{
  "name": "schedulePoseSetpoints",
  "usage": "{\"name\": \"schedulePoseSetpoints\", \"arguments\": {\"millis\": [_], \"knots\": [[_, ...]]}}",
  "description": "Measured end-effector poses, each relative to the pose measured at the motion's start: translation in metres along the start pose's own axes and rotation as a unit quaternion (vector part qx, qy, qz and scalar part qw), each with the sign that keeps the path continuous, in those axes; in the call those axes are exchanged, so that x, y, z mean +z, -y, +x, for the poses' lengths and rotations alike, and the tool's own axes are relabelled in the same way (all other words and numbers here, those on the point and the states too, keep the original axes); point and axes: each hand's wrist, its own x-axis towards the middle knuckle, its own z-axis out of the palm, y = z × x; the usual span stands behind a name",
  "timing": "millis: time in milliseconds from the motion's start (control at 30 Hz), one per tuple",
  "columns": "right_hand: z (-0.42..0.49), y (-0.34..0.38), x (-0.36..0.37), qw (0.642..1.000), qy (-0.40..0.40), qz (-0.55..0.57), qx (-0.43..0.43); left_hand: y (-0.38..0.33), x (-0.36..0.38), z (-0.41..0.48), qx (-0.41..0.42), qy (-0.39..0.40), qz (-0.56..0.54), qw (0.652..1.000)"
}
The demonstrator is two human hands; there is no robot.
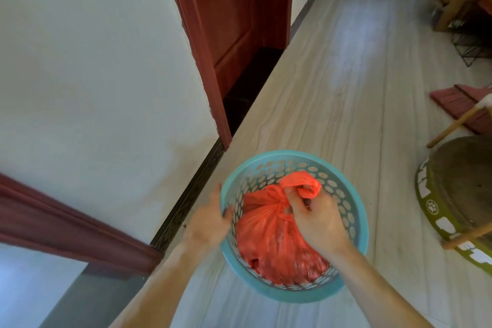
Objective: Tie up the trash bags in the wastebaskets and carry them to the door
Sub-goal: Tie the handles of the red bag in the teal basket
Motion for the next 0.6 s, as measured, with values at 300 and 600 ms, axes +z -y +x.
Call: {"name": "schedulePoseSetpoints", "arguments": {"millis": [300, 600], "knots": [[-0.002, -0.001, 0.002, 1.0, 0.005, 0.01, 0.018, -0.011, 0.001, -0.018, -0.014, -0.042, 0.05, 0.998], [0.027, 0.083, -0.051, 0.933, -0.198, 0.297, -0.055, -0.021, 0.0, -0.02, -0.048, -0.009, 0.072, 0.996]]}}
